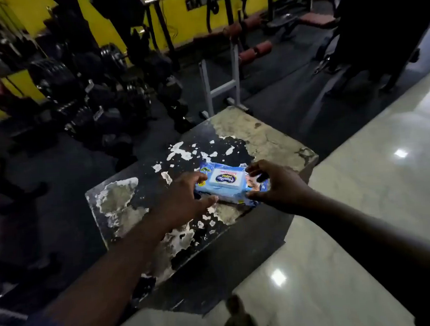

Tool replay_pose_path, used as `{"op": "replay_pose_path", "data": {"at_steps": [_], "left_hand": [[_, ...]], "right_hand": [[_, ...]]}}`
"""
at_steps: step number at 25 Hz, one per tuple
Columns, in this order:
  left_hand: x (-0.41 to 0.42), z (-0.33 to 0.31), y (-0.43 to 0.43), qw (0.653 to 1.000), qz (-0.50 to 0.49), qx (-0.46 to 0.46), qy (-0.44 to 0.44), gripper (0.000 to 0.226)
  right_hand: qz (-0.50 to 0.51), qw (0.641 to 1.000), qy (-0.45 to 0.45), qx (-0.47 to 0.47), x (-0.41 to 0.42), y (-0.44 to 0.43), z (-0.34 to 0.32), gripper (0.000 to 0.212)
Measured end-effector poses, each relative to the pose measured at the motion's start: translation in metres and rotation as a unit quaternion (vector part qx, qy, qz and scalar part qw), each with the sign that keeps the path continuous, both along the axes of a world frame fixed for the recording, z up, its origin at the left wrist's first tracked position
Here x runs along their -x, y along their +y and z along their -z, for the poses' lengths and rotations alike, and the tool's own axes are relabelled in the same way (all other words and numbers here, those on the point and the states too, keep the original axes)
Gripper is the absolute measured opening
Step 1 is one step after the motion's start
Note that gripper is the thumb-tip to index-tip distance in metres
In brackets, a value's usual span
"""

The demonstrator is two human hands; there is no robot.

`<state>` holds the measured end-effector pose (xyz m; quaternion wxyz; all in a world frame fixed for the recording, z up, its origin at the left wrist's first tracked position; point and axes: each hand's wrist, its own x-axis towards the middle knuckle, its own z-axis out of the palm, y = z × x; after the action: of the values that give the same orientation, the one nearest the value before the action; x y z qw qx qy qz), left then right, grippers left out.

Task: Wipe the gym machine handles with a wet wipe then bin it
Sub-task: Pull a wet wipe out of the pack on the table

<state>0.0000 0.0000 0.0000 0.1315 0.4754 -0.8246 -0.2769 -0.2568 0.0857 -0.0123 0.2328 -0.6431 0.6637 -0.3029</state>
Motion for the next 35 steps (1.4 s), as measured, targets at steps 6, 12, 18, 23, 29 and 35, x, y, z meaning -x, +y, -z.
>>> {"op": "replay_pose_path", "data": {"at_steps": [6,12,18,23,29,35], "left_hand": [[0.033,0.042,-0.024,0.988,-0.140,-0.063,0.006,0.035],[0.058,0.060,-0.064,0.984,-0.160,-0.043,0.059,0.046],[0.080,0.048,-0.121,0.996,-0.049,-0.063,-0.036,0.073],[0.078,0.047,-0.096,0.991,-0.096,-0.065,-0.071,0.096],[0.090,0.045,-0.071,0.977,-0.181,0.046,-0.106,0.072],[0.092,0.065,-0.058,0.973,-0.121,0.143,-0.137,0.058]], "right_hand": [[-0.057,0.995,0.065,-0.059,0.010,-0.059,0.026,0.069],[-0.061,0.995,0.066,-0.040,0.009,-0.086,0.043,0.056],[-0.146,0.985,-0.053,-0.071,0.021,-0.104,0.056,0.032],[-0.244,0.968,0.058,0.003,0.075,-0.175,0.048,0.065],[-0.475,0.869,0.136,0.001,0.051,-0.246,0.055,0.089],[-0.435,0.890,0.130,0.032,0.064,-0.233,0.074,0.080]]}}
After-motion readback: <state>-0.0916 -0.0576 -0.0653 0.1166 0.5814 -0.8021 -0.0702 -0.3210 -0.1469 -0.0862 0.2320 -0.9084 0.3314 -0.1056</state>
